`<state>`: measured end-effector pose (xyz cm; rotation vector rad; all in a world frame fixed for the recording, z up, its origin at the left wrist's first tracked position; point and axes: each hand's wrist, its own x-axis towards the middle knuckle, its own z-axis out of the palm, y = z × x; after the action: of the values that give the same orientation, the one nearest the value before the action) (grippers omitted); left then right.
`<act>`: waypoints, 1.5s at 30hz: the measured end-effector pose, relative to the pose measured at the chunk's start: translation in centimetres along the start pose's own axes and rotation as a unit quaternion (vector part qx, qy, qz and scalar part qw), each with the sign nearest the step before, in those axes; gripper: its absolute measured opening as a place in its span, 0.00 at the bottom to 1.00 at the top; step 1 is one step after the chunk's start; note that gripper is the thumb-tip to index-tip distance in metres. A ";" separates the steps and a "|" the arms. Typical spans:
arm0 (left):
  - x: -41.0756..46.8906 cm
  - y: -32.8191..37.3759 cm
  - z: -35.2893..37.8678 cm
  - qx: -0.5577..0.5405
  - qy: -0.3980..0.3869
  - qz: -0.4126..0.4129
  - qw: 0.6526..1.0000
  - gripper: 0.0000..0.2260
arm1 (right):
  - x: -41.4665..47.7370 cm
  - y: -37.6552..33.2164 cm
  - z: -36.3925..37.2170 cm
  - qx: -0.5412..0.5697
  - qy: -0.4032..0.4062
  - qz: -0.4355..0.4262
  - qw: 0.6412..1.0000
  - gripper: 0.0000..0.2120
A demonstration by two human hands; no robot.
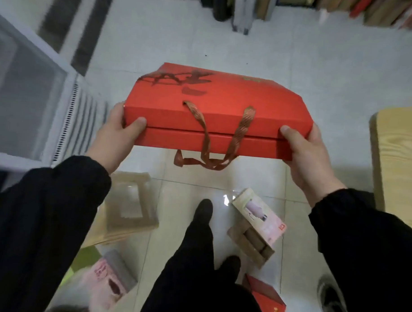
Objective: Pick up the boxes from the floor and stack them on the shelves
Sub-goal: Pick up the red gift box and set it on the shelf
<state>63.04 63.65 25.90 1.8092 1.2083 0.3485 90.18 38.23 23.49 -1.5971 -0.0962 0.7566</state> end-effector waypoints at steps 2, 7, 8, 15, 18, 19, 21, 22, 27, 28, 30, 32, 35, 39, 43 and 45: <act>-4.7 -0.1 -5.6 -0.033 0.043 -0.002 0.999 0.11 | -3.7 -3.1 3.0 -0.022 -0.046 -0.019 0.999 0.25; -15.5 -1.6 -18.0 -0.103 0.177 -0.036 0.978 0.20 | -12.4 -9.4 11.3 -0.064 -0.165 -0.065 0.982 0.20; -17.7 -1.6 -20.1 -0.114 0.200 -0.035 0.973 0.18 | -14.0 -10.3 13.0 -0.062 -0.181 -0.075 0.979 0.20; -33.0 -5.1 -33.0 -0.157 0.340 -0.047 0.926 0.11 | -27.0 -13.6 24.9 -0.060 -0.317 -0.147 0.935 0.21; -40.7 -7.1 -38.1 -0.171 0.408 -0.042 0.896 0.04 | -34.3 -13.9 30.5 -0.067 -0.379 -0.180 0.905 0.18; -43.2 -7.8 -39.7 -0.168 0.426 -0.040 0.888 0.04 | -36.9 -13.9 32.3 -0.067 -0.398 -0.186 0.896 0.18; -48.5 -9.3 -43.0 -0.173 0.466 -0.035 0.867 0.07 | -42.1 -13.6 35.8 -0.059 -0.430 -0.199 0.879 0.18; -51.3 -9.8 -44.6 -0.179 0.489 -0.037 0.853 0.09 | -44.7 -13.4 37.4 -0.054 -0.448 -0.204 0.869 0.16; -63.1 -11.9 -50.2 -0.196 0.585 -0.031 0.787 0.14 | -55.9 -12.4 43.5 -0.050 -0.537 -0.230 0.810 0.42; -65.0 -11.9 -50.7 -0.195 0.603 -0.034 0.772 0.14 | -57.5 -12.2 44.6 -0.040 -0.550 -0.229 0.802 0.41; -68.9 -12.0 -51.2 -0.189 0.645 -0.038 0.739 0.12 | -60.9 -11.8 46.5 -0.016 -0.579 -0.231 0.782 0.35; -72.4 -11.3 -51.0 -0.174 0.687 -0.044 0.705 0.10 | -64.1 -11.6 48.0 -0.004 -0.620 -0.229 0.750 0.30; -77.7 -10.4 -49.6 -0.170 0.742 -0.057 0.646 0.12 | -68.7 -11.0 49.8 0.001 -0.678 -0.222 0.700 0.26; -84.3 -10.1 -47.0 -0.183 0.809 -0.034 0.557 0.36 | -75.3 -9.0 51.2 -0.003 -0.744 -0.219 0.631 0.23; -89.4 -10.6 -45.1 -0.182 0.862 0.004 0.473 0.26 | -81.8 -6.3 51.6 -0.011 -0.799 -0.202 0.566 0.23; -91.9 -11.2 -45.1 -0.210 0.869 0.026 0.447 0.05 | -85.3 -5.2 51.8 -0.017 -0.816 -0.189 0.546 0.24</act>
<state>-17.08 10.94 63.50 0.4031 1.8562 2.6834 -0.96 42.83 64.22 -0.2931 -1.7448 1.6229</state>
